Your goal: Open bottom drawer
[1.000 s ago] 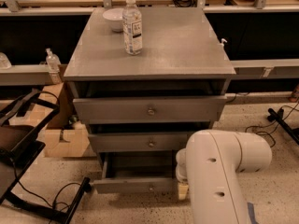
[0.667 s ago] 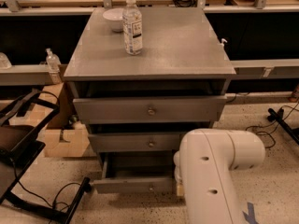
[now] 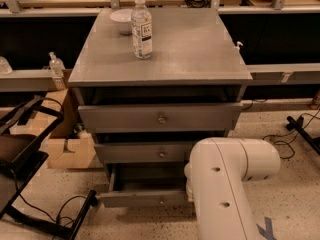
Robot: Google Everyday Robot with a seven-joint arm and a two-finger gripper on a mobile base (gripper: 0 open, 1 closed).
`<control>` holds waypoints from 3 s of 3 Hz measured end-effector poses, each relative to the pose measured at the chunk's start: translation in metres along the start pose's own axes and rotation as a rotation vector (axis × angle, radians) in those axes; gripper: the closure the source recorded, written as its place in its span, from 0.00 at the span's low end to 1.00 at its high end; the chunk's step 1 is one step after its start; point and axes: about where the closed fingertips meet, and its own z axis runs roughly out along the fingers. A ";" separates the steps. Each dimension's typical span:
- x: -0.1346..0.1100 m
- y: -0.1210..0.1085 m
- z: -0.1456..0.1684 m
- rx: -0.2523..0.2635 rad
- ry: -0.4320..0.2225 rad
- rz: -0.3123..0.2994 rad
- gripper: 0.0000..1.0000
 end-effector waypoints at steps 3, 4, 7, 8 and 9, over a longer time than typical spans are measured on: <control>0.000 0.000 0.000 0.000 0.000 0.000 1.00; 0.000 0.000 0.000 0.000 0.000 0.000 1.00; 0.000 0.000 -0.002 0.000 0.000 0.000 0.39; 0.000 0.000 -0.002 0.000 0.000 0.000 0.15; 0.000 0.002 0.000 -0.003 0.000 0.000 0.00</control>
Offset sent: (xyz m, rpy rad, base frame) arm -0.1177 -0.0013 -0.0041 -0.1480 0.1680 -0.1269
